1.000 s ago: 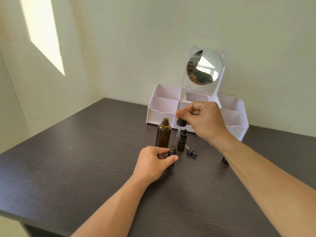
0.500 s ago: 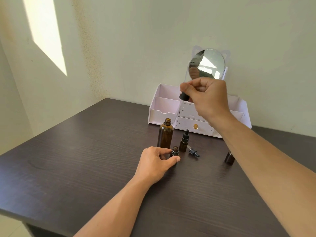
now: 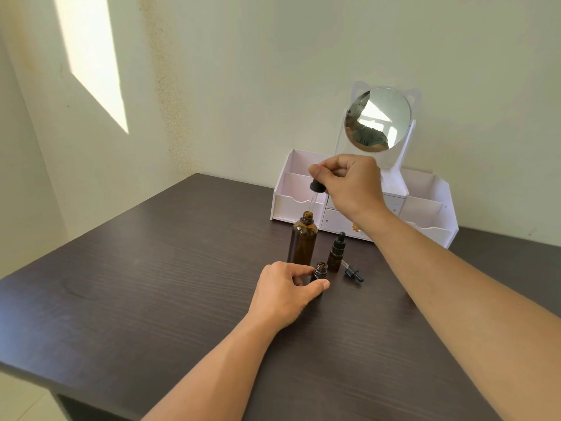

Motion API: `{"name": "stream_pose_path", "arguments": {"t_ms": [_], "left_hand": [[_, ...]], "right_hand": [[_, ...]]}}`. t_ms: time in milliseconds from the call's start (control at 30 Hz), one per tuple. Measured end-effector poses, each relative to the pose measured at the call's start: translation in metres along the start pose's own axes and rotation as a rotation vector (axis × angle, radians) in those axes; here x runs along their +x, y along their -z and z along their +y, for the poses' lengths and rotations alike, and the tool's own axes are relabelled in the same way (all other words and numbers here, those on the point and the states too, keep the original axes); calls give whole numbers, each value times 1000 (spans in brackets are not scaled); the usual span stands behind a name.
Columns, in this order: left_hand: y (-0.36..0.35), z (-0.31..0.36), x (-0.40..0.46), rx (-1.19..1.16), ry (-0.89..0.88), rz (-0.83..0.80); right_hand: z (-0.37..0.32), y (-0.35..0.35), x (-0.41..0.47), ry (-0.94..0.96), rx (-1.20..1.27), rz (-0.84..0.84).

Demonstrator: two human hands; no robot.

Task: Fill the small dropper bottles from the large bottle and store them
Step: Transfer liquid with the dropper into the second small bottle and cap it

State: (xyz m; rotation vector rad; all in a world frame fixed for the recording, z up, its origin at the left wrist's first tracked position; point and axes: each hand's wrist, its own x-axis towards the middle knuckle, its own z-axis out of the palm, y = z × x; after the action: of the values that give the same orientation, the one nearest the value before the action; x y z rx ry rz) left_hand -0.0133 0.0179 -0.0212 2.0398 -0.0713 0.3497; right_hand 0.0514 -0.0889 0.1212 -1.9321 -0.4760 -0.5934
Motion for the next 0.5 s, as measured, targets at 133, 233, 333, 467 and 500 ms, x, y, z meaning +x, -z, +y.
{"name": "stream_pose_path", "arguments": {"t_ms": [133,233,333,467,500], "left_hand": [[0,0,0,3,1,-4],[0,0,0,11,-3,-7],[0,0,0,14,-3,-9],[0,1,0,12,-5,-11],[0,1,0,13,-6,-11]], "right_hand": [[11,-8,-6,-35,-23,-32],[18,-12,-9,-44,-38,-24],[22,-14,-11,-39,-59,-23],[25,-16,-12,-32,-74,-13],[25,-16,-13,-28,-79,-7]]}}
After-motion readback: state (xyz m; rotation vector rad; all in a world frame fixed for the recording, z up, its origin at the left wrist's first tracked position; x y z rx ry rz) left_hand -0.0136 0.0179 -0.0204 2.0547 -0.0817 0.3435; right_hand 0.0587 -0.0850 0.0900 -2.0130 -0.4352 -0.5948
